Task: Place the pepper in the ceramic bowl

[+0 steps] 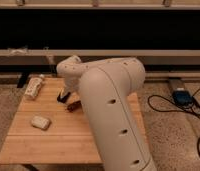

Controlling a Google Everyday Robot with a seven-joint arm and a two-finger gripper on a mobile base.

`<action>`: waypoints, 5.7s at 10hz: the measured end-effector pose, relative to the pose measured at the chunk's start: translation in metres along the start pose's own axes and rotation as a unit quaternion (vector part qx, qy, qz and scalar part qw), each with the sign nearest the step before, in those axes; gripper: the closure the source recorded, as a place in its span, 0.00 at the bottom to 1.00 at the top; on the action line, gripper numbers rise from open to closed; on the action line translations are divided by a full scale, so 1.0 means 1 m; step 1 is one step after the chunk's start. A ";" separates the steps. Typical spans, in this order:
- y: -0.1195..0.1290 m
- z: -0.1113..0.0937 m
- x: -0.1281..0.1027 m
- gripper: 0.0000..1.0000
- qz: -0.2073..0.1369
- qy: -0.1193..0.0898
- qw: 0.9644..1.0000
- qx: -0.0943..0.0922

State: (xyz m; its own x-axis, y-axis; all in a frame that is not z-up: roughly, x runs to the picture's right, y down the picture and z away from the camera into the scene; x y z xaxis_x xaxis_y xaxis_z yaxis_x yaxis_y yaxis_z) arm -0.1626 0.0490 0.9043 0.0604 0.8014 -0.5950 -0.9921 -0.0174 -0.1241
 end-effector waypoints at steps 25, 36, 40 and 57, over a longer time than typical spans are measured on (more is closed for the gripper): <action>-0.005 0.010 0.007 0.20 -0.001 0.042 0.999 0.021; -0.024 0.039 0.038 0.20 0.033 0.109 0.993 0.031; -0.022 0.038 0.034 0.48 0.044 0.100 0.993 0.033; -0.036 -0.145 0.006 1.00 -0.031 0.033 0.997 -0.068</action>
State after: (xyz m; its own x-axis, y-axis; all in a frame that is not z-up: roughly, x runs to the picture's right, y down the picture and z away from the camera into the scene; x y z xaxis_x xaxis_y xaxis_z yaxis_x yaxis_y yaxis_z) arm -0.1107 -0.0323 0.7906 0.1329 0.7619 -0.6339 -0.9625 -0.0534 -0.2661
